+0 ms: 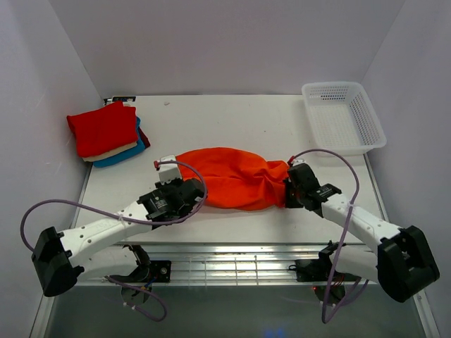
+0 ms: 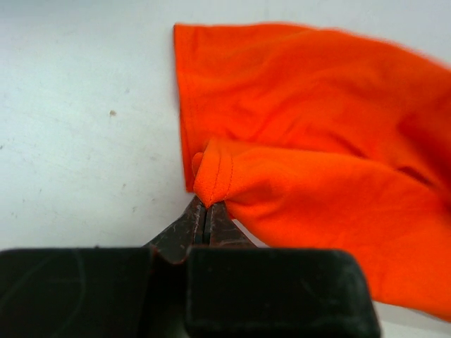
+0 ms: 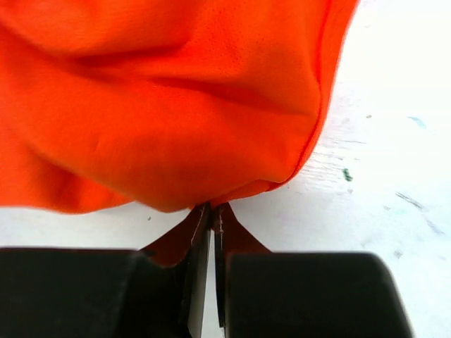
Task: Fold and stack the t-shirts
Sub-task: Flatten out the tshirt
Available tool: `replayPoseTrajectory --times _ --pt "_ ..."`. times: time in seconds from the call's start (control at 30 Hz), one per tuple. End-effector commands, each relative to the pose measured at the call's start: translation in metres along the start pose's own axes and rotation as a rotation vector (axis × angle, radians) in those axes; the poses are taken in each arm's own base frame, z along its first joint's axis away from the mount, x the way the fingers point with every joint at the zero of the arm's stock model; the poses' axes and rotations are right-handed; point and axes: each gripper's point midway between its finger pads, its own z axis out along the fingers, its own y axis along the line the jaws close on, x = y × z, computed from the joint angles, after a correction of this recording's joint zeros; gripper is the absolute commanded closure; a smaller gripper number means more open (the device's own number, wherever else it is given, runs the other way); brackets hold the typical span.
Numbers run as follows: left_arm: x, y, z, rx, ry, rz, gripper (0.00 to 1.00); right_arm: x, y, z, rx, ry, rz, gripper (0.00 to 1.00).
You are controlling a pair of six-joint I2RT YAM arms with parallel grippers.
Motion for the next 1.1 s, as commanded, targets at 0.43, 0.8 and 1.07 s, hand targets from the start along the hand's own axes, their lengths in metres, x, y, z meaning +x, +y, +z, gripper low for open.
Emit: replayPoseTrajectory --times 0.43,0.8,1.07 --pt "-0.204 -0.003 -0.107 0.29 -0.296 -0.154 1.0 -0.176 0.018 -0.238 -0.029 -0.533 -0.049 0.92" --pt "-0.248 0.023 -0.199 0.7 -0.28 -0.328 1.0 -0.181 0.013 -0.4 -0.201 -0.817 -0.014 0.92" --pt "-0.249 0.016 -0.226 0.851 -0.231 -0.347 1.0 -0.202 0.02 -0.457 -0.253 -0.934 -0.048 0.92"
